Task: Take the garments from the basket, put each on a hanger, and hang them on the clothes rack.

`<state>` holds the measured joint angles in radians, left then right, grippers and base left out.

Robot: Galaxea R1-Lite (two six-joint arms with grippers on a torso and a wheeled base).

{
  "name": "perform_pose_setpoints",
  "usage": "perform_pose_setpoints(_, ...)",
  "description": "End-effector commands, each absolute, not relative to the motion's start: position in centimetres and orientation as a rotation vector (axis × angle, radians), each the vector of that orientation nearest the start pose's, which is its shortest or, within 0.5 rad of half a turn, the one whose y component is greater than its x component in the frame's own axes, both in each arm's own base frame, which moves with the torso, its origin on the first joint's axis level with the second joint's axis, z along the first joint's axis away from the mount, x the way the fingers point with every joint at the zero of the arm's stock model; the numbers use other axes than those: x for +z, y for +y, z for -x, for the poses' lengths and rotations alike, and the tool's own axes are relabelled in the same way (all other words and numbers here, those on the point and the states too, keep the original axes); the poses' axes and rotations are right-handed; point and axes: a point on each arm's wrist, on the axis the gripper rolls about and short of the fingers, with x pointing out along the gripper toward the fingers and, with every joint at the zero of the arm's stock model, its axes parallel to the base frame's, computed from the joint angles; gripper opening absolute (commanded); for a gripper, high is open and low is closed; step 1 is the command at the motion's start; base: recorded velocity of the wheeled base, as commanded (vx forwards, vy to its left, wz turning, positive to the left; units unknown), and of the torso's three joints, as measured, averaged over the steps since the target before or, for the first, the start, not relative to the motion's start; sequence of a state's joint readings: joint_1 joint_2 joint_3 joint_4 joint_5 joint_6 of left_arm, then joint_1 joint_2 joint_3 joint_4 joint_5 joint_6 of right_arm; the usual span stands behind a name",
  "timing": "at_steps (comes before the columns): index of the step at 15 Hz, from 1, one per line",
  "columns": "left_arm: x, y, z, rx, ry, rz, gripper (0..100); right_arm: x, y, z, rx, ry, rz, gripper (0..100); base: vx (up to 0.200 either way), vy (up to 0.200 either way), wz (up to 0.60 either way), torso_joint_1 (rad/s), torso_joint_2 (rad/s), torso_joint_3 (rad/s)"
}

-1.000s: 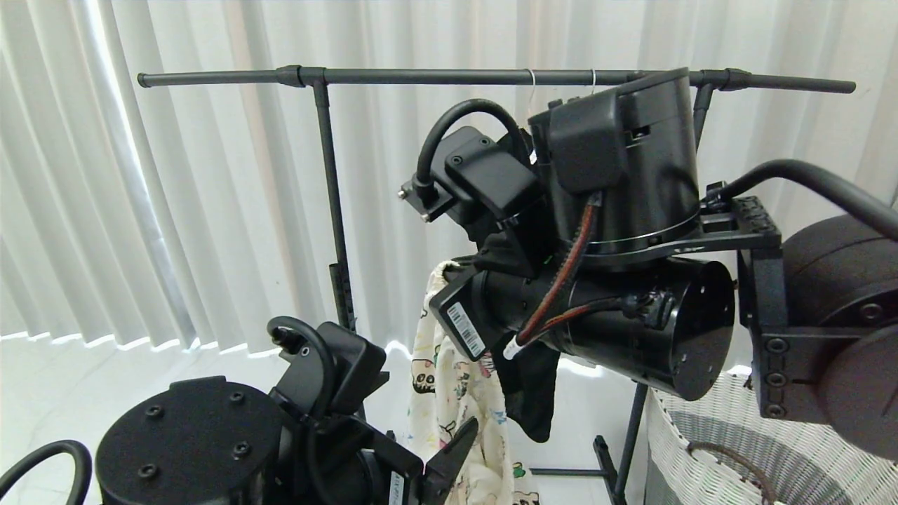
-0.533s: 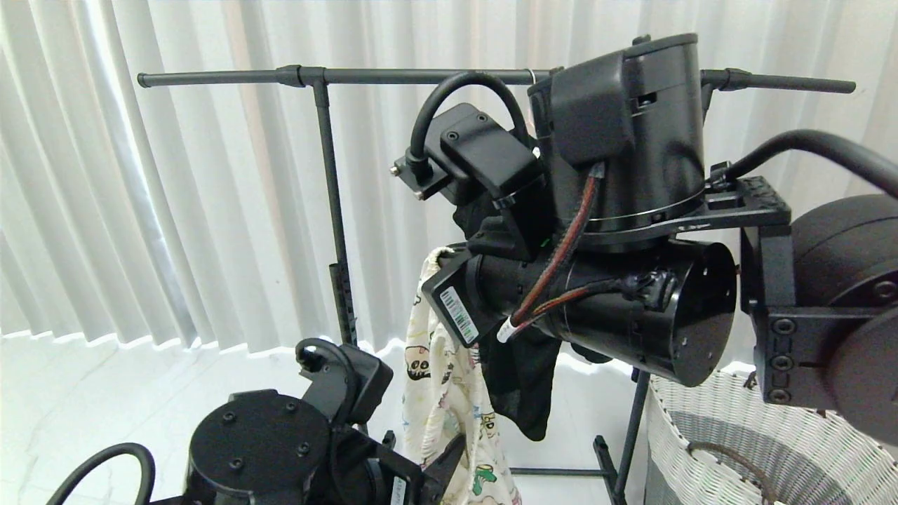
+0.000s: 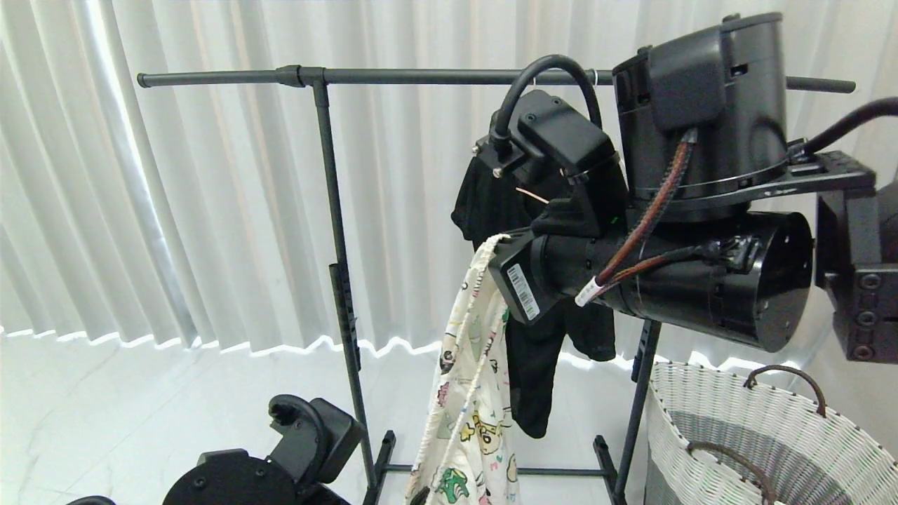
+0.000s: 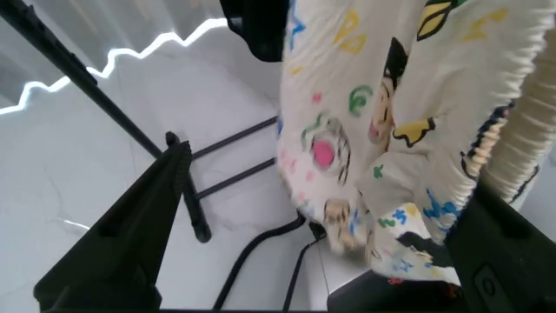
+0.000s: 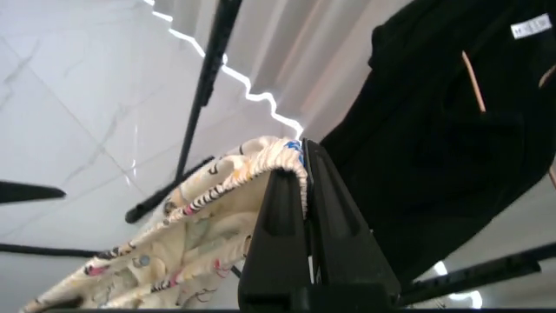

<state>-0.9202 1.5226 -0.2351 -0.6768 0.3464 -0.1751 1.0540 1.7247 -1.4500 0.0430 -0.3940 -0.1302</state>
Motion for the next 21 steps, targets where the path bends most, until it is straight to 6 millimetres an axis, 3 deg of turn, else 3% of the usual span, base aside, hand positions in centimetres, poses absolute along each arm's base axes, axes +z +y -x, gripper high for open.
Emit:
perform_pose_setpoints(1, 9.9, -14.3, -11.9, -0.510, 0.527, -0.187, 100, 28.7, 26.6, -16.5, 0.642, 0.213, 0.352, 0, 0.000, 0.000, 0.00, 0.000, 0.00, 0.000)
perform_pose_setpoints(2, 9.9, -14.3, -11.8, -0.512, 0.525, -0.186, 0, 28.5, 26.0, -16.1, 0.619, 0.220, 0.364, 0, 0.000, 0.000, 0.00, 0.000, 0.00, 0.000)
perform_pose_setpoints(5, 9.7, -13.9, -11.3, -0.516, 0.518, -0.236, 0, 27.9, 22.9, -15.8, 0.565, 0.246, 0.374, 0, 0.000, 0.000, 0.00, 0.000, 0.00, 0.000)
perform_pose_setpoints(8, 9.8, -13.8, -11.5, -0.448, 0.467, -0.359, 0, 27.3, 18.6, -15.4, 0.485, 0.272, 0.372, 0, 0.000, 0.000, 0.00, 0.000, 0.00, 0.000)
perform_pose_setpoints(10, 11.9, -14.7, -12.2, -0.459, 0.385, -0.312, 0, 26.6, 15.0, -14.0, 0.432, 0.308, 0.384, 0, 0.000, 0.000, 0.00, 0.000, 0.00, 0.000)
perform_pose_setpoints(11, 12.5, -15.1, -12.5, -0.457, 0.368, -0.297, 0, 26.4, 14.3, -13.7, 0.421, 0.318, 0.388, 0, 0.000, 0.000, 0.00, 0.000, 0.00, 0.000)
perform_pose_setpoints(12, 14.5, -16.0, -13.6, -0.440, 0.350, -0.277, 0, 25.8, 12.2, -12.6, 0.394, 0.349, 0.401, 0, 0.000, 0.000, 0.00, 0.000, 0.00, 0.000)
perform_pose_setpoints(13, 16.1, -16.4, -14.0, -0.435, 0.357, -0.279, 0, 25.7, 11.4, -12.1, 0.385, 0.353, 0.401, 0, 0.000, 0.000, 0.00, 0.000, 0.00, 0.000)
perform_pose_setpoints(15, 20.1, -17.1, -14.6, -0.433, 0.377, -0.290, 0, 26.2, 10.4, -11.2, 0.384, 0.351, 0.400, 0, 0.000, 0.000, 0.00, 0.000, 0.00, 0.000)
perform_pose_setpoints(16, 21.1, -17.2, -14.7, -0.434, 0.380, -0.290, 0, 26.4, 10.3, -11.1, 0.382, 0.343, 0.395, 0, 0.000, 0.000, 0.00, 0.000, 0.00, 0.000)
perform_pose_setpoints(17, 24.1, -17.5, -15.0, -0.447, 0.388, -0.290, 0, 27.7, 10.3, -11.1, 0.380, 0.306, 0.368, 0, 0.000, 0.000, 0.00, 0.000, 0.00, 0.000)
perform_pose_setpoints(21, 31.4, -17.0, -14.3, -0.559, 0.391, -0.214, 0, 32.7, 10.9, -11.6, 0.384, 0.202, 0.298, 0, 0.000, 0.000, 0.00, 0.000, 0.00, 0.000)
